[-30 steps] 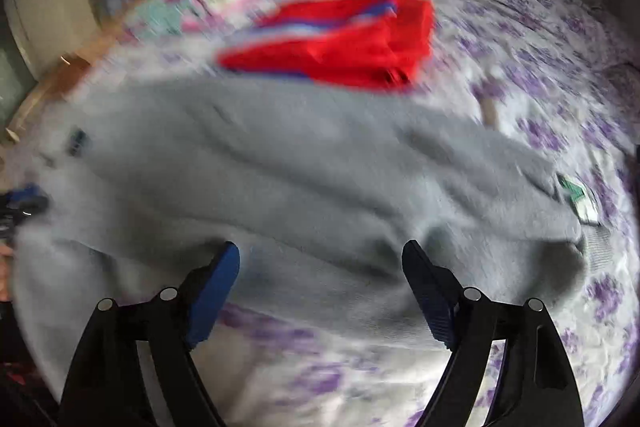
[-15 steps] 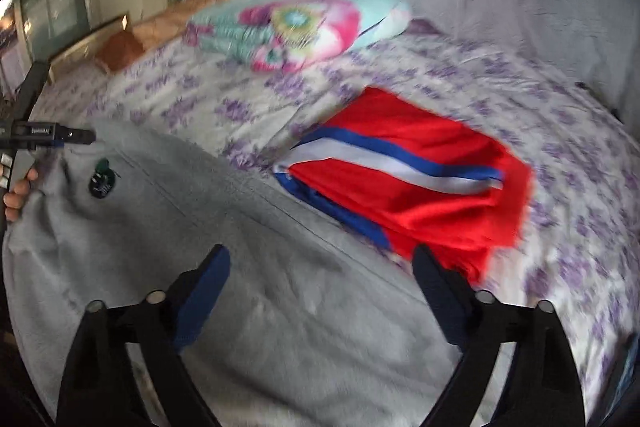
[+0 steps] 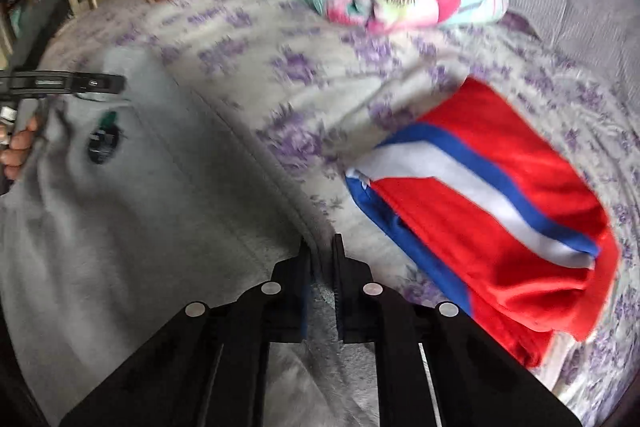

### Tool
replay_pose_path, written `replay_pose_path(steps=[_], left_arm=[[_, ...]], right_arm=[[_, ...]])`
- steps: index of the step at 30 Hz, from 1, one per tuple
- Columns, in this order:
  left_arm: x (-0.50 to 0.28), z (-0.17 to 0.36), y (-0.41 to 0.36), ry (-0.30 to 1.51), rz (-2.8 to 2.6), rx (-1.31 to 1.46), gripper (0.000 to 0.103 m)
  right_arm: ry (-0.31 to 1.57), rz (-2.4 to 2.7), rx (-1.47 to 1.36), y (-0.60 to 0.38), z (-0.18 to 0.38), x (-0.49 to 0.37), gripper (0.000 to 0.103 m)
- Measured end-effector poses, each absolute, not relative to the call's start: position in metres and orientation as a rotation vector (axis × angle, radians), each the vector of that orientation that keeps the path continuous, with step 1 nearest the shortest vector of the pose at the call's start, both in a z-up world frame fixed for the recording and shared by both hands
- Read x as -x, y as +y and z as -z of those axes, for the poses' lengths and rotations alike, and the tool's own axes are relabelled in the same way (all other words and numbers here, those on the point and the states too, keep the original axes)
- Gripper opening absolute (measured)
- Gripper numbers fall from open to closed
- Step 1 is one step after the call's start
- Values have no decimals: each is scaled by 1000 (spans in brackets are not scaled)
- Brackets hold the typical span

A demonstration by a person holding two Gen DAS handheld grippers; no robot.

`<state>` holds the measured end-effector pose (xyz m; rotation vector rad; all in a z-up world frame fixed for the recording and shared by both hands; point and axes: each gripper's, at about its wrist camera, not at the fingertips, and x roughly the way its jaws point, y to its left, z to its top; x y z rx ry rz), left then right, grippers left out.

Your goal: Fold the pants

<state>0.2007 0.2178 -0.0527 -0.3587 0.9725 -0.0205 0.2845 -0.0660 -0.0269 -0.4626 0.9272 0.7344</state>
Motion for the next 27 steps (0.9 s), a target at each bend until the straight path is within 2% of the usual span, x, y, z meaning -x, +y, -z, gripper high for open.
replay_pose_path(steps=[5, 10, 15, 18, 20, 23, 27], left_arm=[[-184, 27, 219, 908, 63, 398, 42], [-154, -9, 214, 831, 101, 376, 42], [-105, -35, 210, 785, 137, 333, 45], [-62, -38, 218, 791, 138, 315, 63], [-30, -34, 231, 800, 138, 339, 80], [8, -21, 254, 823, 109, 419, 85], [30, 5, 266, 892, 108, 566, 86]], right_arm=[[800, -746, 442, -81, -13, -246, 10], [663, -733, 453, -92, -51, -195, 10], [561, -757, 424, -112, -73, -107, 10], [562, -817, 387, -122, -56, -45, 10], [605, -853, 363, -125, -28, -11, 10], [672, -870, 329, -124, 21, 19, 10], [692, -848, 215, -129, 55, 29, 10]])
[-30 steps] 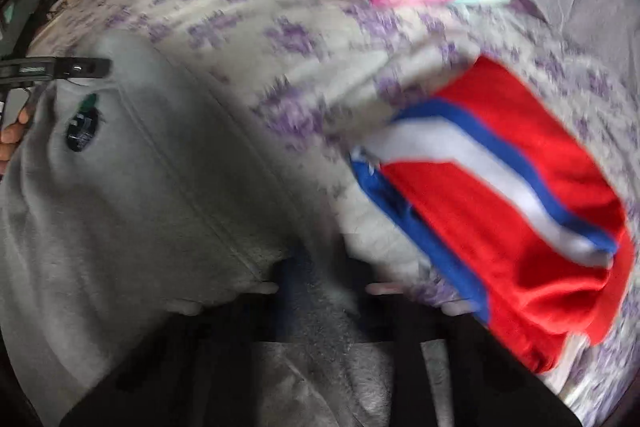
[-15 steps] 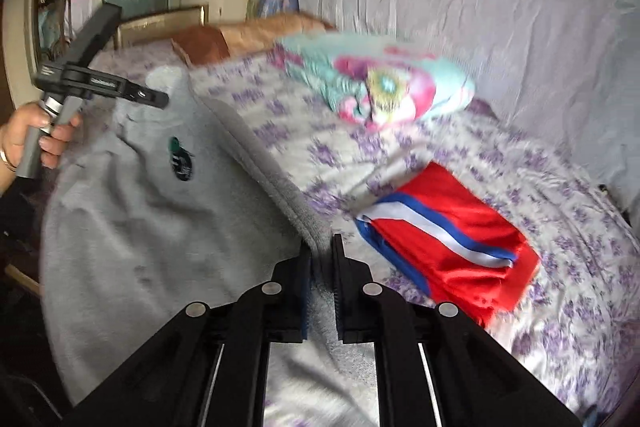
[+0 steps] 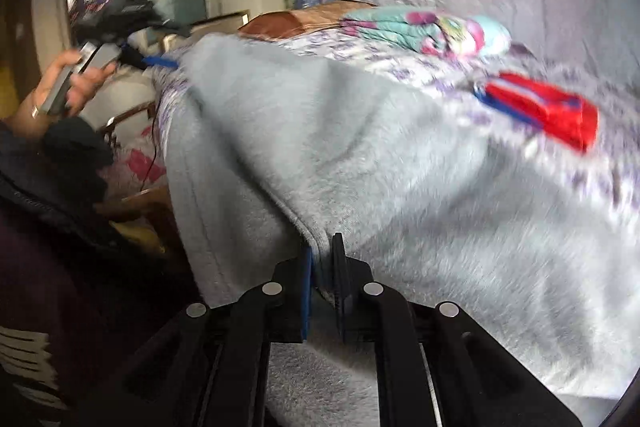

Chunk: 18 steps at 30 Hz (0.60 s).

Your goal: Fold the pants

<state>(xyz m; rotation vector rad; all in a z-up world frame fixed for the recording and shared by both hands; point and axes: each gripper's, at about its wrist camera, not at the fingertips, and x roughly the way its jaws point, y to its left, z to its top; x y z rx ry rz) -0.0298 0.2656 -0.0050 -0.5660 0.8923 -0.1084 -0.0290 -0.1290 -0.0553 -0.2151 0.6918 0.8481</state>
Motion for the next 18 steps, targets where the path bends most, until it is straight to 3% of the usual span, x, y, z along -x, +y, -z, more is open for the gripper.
replay_pose_path(steps=[8, 13, 16, 18], left_arm=[[20, 20, 230, 934, 194, 685, 86], [0, 31, 224, 942, 169, 752, 83], [-3, 23, 230, 900, 149, 756, 49], [2, 18, 237, 877, 143, 749, 38]], right_arm=[[653, -806, 156, -129, 56, 32, 11], [555, -788, 164, -133, 25, 32, 11], [502, -789, 169, -135, 3, 35, 11], [497, -846, 139, -136, -7, 43, 11]])
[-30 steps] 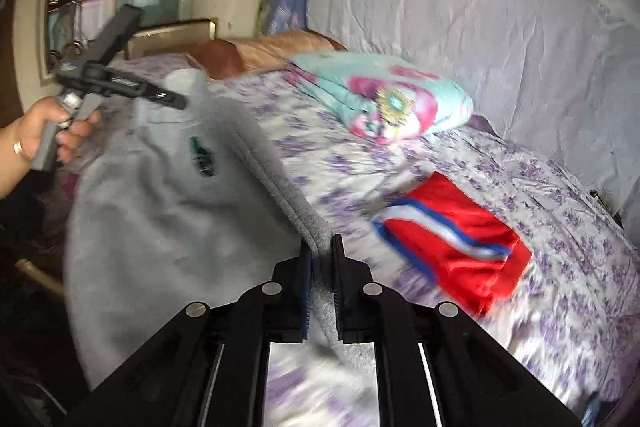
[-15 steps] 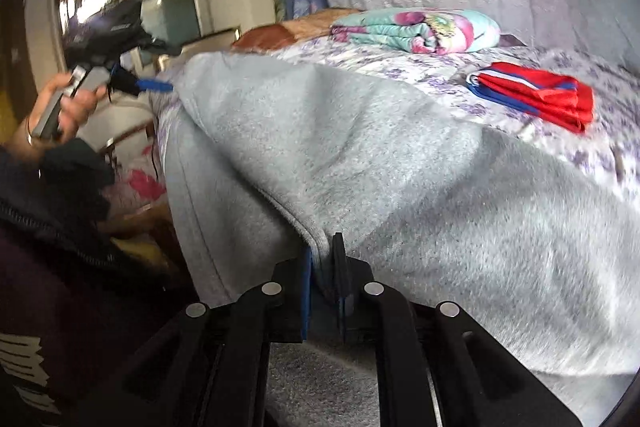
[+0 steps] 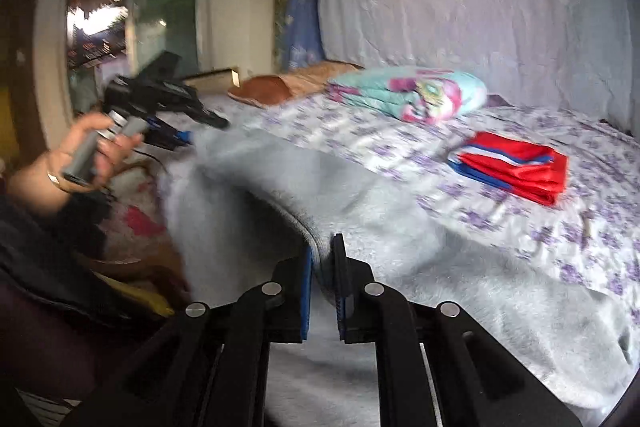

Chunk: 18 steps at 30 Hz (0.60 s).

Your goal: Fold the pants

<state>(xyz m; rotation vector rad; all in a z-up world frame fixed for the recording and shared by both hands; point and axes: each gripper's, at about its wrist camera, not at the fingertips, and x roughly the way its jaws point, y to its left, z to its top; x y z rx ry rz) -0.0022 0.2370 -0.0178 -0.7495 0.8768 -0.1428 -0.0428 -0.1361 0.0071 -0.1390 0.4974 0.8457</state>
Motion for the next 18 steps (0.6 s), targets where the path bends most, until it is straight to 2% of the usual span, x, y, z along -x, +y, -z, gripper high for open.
replay_pose_path(steps=[6, 10, 12, 14, 15, 18], left_arm=[[20, 44, 244, 936, 82, 653, 34], [18, 50, 238, 942, 84, 537, 34], [17, 47, 235, 951, 82, 496, 34], [22, 41, 236, 967, 79, 491, 44], [28, 34, 238, 960, 60, 483, 53], [45, 12, 236, 912, 63, 464, 56]], right_arm=[[649, -931, 273, -110, 43, 60, 12], [675, -939, 264, -107, 50, 59, 14], [688, -942, 275, -106, 51, 58, 20], [688, -937, 261, -106, 50, 61, 46], [668, -913, 257, -110, 46, 65, 49], [584, -802, 188, -143, 27, 73, 57]])
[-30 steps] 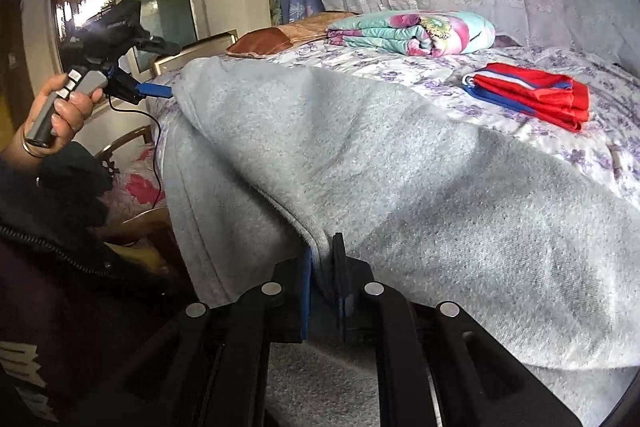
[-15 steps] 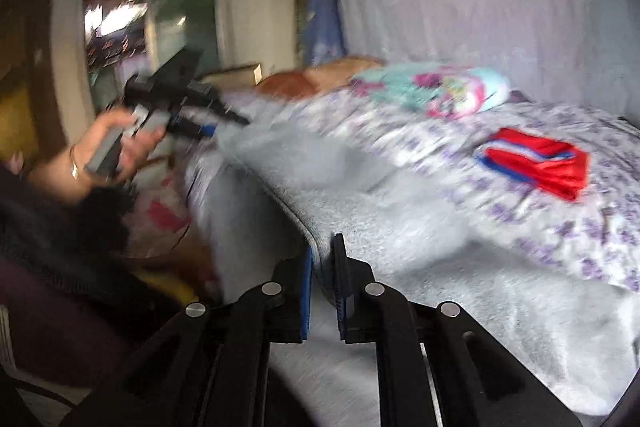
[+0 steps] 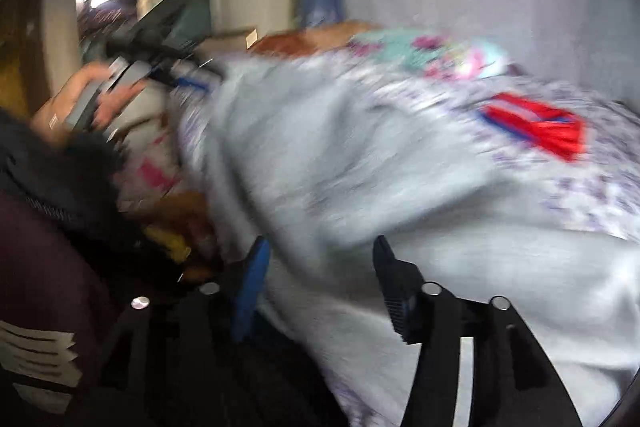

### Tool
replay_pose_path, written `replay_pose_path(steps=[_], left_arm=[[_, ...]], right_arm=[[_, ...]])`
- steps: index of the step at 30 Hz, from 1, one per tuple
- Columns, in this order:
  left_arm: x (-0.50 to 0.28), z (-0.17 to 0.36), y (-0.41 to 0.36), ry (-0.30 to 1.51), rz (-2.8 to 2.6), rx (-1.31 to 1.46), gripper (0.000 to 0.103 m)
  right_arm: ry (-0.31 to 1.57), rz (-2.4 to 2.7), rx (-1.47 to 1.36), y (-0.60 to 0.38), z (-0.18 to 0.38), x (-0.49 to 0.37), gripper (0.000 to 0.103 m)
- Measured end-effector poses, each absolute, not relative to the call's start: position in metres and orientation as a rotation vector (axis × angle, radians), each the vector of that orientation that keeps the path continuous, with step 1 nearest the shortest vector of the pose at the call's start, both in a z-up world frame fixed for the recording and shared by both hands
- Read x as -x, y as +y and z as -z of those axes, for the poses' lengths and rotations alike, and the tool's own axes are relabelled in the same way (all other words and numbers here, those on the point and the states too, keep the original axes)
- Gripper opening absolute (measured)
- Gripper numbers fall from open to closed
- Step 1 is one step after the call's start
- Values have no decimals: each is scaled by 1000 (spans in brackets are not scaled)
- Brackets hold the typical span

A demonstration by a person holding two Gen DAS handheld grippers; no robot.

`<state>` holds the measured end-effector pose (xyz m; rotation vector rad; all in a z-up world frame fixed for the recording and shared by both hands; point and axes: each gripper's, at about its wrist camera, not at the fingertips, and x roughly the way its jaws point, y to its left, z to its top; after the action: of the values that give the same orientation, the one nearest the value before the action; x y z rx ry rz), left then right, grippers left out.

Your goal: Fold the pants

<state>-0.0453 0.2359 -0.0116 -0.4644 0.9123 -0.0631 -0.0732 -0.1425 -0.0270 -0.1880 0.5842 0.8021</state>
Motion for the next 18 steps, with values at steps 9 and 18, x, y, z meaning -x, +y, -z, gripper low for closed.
replay_pose_path(steps=[9, 18], left_arm=[[54, -3, 108, 962, 478, 379, 77], [15, 60, 50, 1136, 529, 350, 76]], right_arm=[[681, -182, -512, -358, 11, 60, 97], [864, -197, -758, -406, 71, -14, 28]])
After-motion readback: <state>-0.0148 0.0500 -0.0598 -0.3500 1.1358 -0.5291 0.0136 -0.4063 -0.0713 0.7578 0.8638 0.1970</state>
